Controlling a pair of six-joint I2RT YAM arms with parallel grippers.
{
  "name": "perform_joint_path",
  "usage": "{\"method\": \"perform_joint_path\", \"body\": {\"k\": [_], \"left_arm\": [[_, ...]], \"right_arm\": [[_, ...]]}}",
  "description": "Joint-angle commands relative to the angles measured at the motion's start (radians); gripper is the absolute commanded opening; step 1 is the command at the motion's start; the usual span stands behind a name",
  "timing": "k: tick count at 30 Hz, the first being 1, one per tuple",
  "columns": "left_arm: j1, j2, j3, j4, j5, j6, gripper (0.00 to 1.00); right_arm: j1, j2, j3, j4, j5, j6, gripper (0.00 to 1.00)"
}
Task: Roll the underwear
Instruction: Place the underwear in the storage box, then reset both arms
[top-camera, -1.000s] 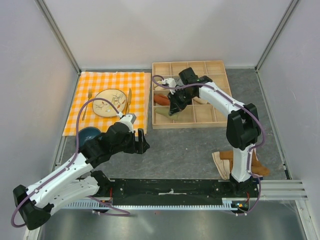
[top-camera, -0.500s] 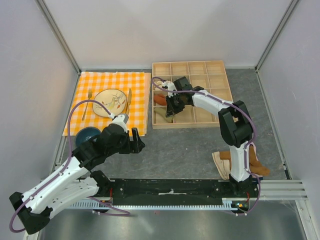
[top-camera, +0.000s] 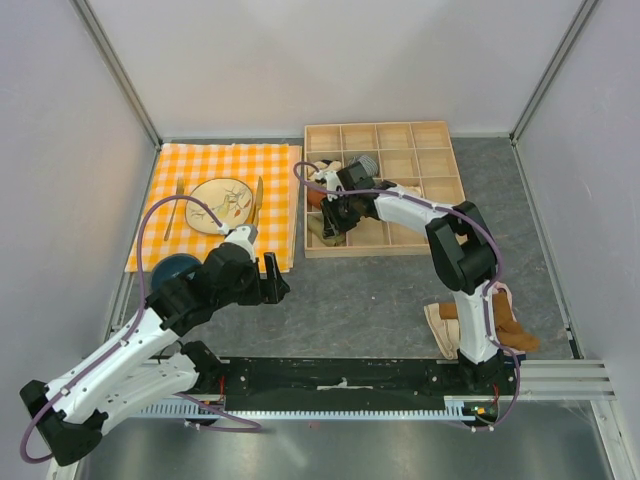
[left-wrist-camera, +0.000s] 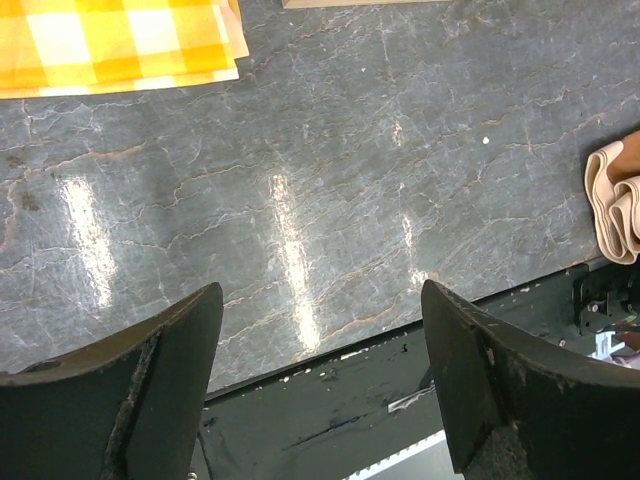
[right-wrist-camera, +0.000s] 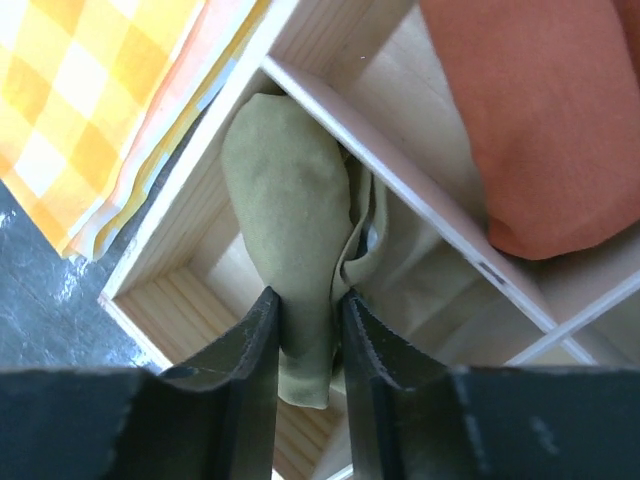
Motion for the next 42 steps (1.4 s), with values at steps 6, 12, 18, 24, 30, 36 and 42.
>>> {"method": "perform_joint_path", "body": {"k": [6, 12, 18, 24, 30, 36, 42], "left_arm": [[0.021, 0.041, 0.063, 0.008, 0.004, 0.026, 0.87], [0.054, 0.086, 0.136, 0.012, 0.067, 0.094, 0.88], [0.110, 0.126, 0.210, 0.009, 0.118, 0.158, 0.89], [0.156, 0.121, 0.224, 0.000, 0.176, 0.187, 0.89], [0.185, 0.109, 0.251, -0.014, 0.218, 0.204, 0.90], [0.196, 0.109, 0.305, -0.038, 0.231, 0.221, 0.90], [0.197, 0.094, 0.349, -0.074, 0.233, 0.223, 0.90]], "right_arm": [[-0.017, -0.096, 0.052, -0.134, 0.081, -0.138, 0.45], [-0.020, -0.171, 0.078, -0.190, 0.063, -0.205, 0.49], [-0.049, -0.227, 0.133, -0.249, -0.008, -0.264, 0.50], [-0.115, -0.322, 0.193, -0.328, -0.087, -0.382, 0.50], [-0.196, -0.466, 0.193, -0.371, -0.141, -0.561, 0.57], [-0.254, -0.616, 0.149, -0.327, -0.143, -0.551, 0.98], [-0.287, -0.707, 0.095, -0.285, -0.040, -0.348, 0.98]]}}
